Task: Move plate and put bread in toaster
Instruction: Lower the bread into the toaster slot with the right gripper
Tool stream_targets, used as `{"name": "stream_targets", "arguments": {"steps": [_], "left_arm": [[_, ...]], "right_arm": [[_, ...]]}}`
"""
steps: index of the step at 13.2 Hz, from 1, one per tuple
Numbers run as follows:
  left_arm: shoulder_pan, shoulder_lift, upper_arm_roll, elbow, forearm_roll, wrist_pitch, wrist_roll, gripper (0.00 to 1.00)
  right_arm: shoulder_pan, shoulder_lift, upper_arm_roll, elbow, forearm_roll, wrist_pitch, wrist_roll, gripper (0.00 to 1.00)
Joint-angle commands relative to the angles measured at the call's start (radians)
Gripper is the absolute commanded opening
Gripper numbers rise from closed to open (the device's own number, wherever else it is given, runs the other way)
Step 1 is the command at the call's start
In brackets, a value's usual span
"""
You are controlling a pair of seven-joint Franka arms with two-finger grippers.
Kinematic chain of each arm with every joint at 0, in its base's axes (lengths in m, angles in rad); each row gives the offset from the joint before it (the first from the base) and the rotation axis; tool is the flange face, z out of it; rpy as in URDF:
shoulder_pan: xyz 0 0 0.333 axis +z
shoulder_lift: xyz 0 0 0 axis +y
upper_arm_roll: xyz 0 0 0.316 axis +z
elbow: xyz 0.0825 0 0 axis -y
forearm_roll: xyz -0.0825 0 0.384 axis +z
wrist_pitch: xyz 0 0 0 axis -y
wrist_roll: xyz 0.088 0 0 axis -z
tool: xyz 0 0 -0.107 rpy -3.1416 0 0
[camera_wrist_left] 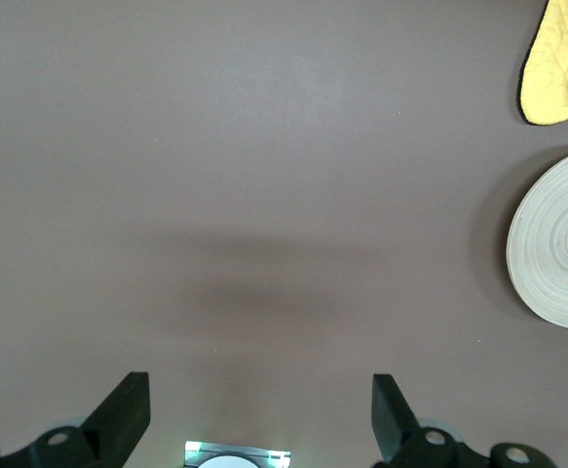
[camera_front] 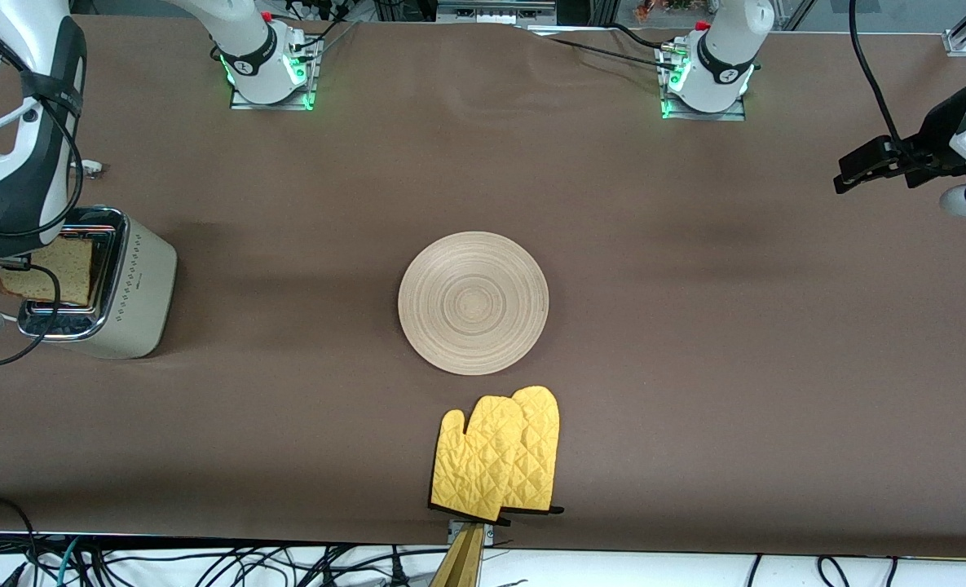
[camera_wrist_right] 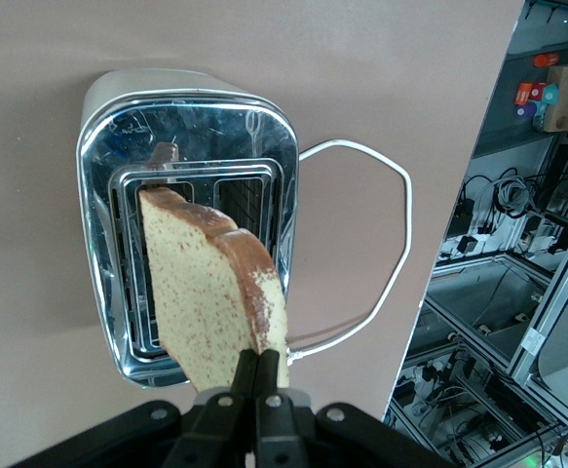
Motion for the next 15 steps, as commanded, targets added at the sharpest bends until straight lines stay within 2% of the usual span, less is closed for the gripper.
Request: {"name": "stream_targets", "arguments": {"steps": [1, 3, 11, 15], "left_arm": [[-0.008, -0.007, 0.002, -0.008, 0.024, 0.006, 0.011, 1.0], [-0.011, 0.004, 0.005, 0.0, 0.022, 0.0, 0.016, 1.0], [-0.006, 0.019, -0.003, -0.014, 0.01, 0.049, 0.005, 1.0], [-0.002, 0.019, -0.003, -0.015, 0.012, 0.051, 0.005, 1.0]], "right_arm": [[-0.007, 0.013, 0.0, -0.001, 0.018, 0.026, -0.017, 0.0], [-0.023, 0.032, 0.0, -0.003, 0.055, 0.032, -0.017, 0.0], [-0.03, 0.072, 0.0, -0.011, 0.097, 0.067, -0.002, 0.0], [-0.029, 0.095, 0.0, -0.011, 0.153, 0.067, 0.01, 0.0]]}}
